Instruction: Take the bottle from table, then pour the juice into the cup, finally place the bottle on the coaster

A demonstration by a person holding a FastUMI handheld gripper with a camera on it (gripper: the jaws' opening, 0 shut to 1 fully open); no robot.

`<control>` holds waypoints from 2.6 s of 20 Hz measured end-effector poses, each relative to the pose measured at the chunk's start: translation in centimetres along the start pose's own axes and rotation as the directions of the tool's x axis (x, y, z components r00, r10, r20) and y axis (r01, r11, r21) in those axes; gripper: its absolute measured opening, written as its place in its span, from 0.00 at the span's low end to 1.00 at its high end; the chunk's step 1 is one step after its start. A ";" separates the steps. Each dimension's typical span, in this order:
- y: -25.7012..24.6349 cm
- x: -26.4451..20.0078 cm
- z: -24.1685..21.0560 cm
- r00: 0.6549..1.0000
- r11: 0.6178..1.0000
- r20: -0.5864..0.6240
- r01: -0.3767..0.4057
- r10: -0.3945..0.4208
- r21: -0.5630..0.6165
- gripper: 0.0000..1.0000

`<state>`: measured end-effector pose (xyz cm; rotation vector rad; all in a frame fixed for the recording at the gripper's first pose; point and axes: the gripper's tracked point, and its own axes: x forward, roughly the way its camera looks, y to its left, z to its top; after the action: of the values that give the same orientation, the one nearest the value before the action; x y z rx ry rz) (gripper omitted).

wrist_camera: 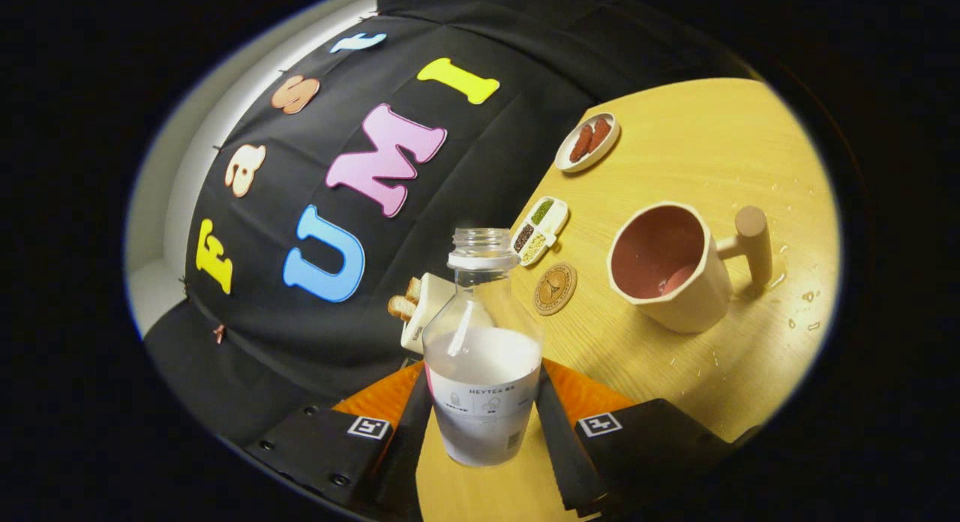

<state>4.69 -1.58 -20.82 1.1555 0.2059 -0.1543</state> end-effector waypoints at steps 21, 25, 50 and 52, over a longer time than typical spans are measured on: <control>-1.5 1.4 0.5 1.000 0.896 0.001 -0.017 0.018 0.444 0.76; -1.4 1.8 1.1 1.000 0.863 0.018 -0.024 0.018 0.505 0.75; -1.7 1.9 1.8 0.999 0.695 0.045 -0.040 0.012 0.718 0.75; -1.8 2.1 1.7 0.999 0.688 0.048 -0.043 0.012 0.724 0.75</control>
<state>6.43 -3.85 -22.22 1.9587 0.0846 -0.2452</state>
